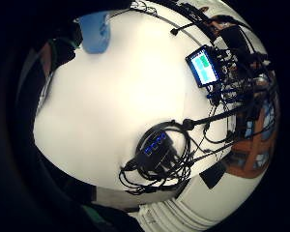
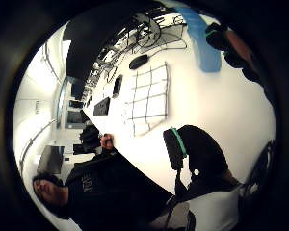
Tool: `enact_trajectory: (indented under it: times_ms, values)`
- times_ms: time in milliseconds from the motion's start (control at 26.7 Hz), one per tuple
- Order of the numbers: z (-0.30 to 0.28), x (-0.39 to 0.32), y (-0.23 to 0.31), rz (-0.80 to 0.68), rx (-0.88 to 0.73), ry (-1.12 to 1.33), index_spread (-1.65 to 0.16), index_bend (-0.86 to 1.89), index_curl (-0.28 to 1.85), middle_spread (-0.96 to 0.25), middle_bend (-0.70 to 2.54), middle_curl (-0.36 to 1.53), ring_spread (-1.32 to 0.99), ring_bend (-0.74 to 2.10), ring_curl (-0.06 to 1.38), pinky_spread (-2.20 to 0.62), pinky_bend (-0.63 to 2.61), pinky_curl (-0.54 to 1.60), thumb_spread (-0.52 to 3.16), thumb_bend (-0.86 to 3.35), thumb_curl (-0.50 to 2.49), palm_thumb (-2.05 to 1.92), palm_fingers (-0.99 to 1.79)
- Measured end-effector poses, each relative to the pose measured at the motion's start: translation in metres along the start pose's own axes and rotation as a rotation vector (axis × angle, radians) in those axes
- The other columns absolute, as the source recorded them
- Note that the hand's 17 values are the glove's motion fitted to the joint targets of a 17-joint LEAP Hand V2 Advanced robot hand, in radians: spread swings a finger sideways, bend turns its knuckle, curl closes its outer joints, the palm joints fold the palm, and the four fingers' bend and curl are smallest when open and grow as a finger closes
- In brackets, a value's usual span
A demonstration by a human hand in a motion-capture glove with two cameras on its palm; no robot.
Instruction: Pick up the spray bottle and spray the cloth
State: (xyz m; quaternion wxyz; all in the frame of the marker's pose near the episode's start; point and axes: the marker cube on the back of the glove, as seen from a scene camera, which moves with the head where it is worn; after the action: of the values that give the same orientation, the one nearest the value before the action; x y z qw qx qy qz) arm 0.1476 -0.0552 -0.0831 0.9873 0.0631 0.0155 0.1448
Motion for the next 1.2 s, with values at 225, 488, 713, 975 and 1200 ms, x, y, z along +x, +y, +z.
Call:
enact_trajectory:
  times_ms: [225,488,713,975,1200]
  values:
    - [-0.010,0.019,-0.052,0.123,0.066,-0.226,-0.35,0.10,0.20,-0.13,0.32,0.33,-0.20,0.48,0.30,0.07,0.34,0.31,1.13,0.11,0.26,0.59,0.71]
    - [-0.007,0.023,-0.103,0.193,0.141,-0.549,-0.35,0.08,0.19,-0.14,0.33,0.35,-0.20,0.50,0.32,0.05,0.35,0.33,1.12,0.06,0.28,0.61,0.73]
    - [0.010,0.014,-0.132,0.238,0.182,-0.710,-0.35,0.18,0.23,-0.15,0.36,0.37,-0.19,0.48,0.32,0.06,0.24,0.31,1.07,0.04,0.30,0.66,0.82]
    - [0.017,0.004,-0.149,0.247,0.225,-0.835,-0.33,0.26,0.30,-0.17,0.36,0.38,-0.20,0.43,0.32,0.05,0.13,0.27,1.02,0.03,0.35,0.74,1.02]
    - [0.015,-0.001,-0.180,0.268,0.417,-0.917,-0.32,0.16,0.32,-0.20,0.38,0.41,-0.22,0.51,0.37,-0.03,0.20,0.28,0.89,0.04,0.42,0.86,1.17]
